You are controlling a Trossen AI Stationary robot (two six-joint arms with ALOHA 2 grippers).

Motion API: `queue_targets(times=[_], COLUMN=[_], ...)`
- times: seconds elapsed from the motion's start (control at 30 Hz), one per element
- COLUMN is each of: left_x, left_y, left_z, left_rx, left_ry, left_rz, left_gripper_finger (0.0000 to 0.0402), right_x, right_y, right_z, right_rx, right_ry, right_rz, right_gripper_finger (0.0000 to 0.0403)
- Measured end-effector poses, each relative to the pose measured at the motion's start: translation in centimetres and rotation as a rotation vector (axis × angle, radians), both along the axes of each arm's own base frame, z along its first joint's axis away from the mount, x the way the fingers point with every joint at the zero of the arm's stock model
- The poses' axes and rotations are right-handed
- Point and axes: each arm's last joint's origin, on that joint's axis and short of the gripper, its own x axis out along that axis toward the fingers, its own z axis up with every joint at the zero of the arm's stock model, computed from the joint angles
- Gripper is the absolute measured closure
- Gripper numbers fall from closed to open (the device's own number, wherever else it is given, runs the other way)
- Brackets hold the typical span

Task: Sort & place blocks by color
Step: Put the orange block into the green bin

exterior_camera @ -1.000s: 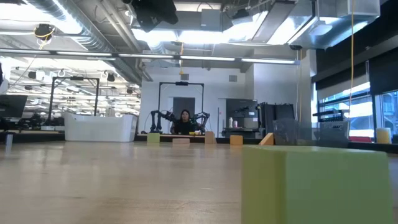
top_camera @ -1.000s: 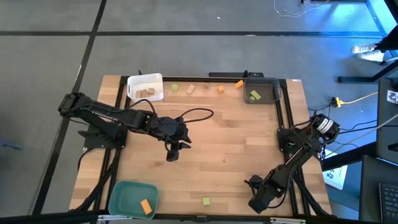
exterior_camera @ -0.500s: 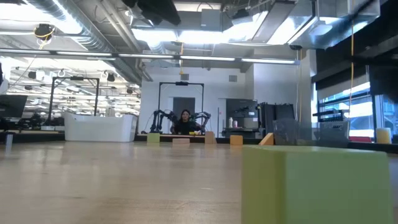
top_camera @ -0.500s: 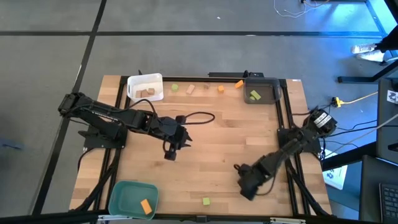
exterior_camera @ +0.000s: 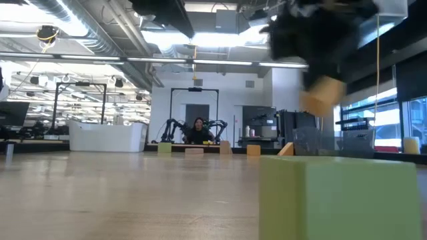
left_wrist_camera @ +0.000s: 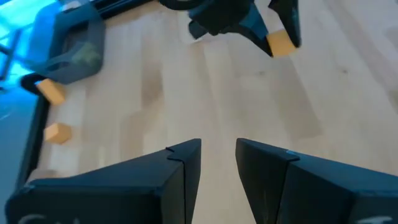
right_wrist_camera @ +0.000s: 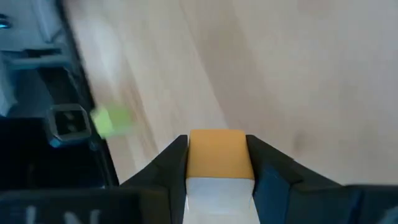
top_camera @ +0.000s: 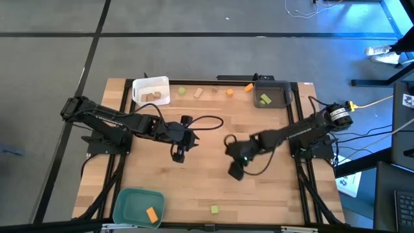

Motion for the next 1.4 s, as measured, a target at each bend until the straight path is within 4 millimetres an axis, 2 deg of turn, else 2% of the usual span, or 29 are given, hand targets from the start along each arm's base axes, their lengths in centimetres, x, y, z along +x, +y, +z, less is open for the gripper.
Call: queue_targets(times=[0.23, 0.47, 0.6, 0.77, 1.0, 1.13, 1.4], left_x=[0.0, 0.1, 0.2, -0.3, -0.3, -0.4, -1.9], left_y=[0.5, 1.9, 2.4, 2.1, 2.2, 2.5, 2.7], left_z=[0.1, 0.1, 0.2, 0.8, 0.6, 0.4, 1.5], left_rx=[0.147, 0.208, 0.179, 0.163, 0.155, 0.113, 0.083], left_ry=[0.006, 0.007, -0.007, -0.037, -0.035, -0.024, -0.057], left_rz=[0.021, 0.124, 0.180, 0.187, 0.235, 0.297, 0.378], left_gripper_finger=[0.0308, 0.0308, 0.0308, 0.0308, 0.0308, 0.0308, 0.0308], right_x=[3.0, 4.5, 5.1, 5.6, 5.5, 5.7, 8.6], right_y=[-4.3, -8.4, -9.6, -10.6, -11.6, -12.1, -12.4], right_z=[4.5, 7.9, 9.6, 11.2, 11.3, 10.5, 4.8], right_rx=[-0.165, -0.304, -0.378, -0.446, -0.494, -0.553, -0.557], right_ry=[-0.254, -0.403, -0.511, -0.620, -0.614, -0.563, -0.458], right_rz=[0.134, 0.135, 0.147, 0.153, 0.107, 0.047, 0.093], right_gripper_finger=[0.0274, 0.0274, 0.0274, 0.0274, 0.0274, 0.0274, 0.0274])
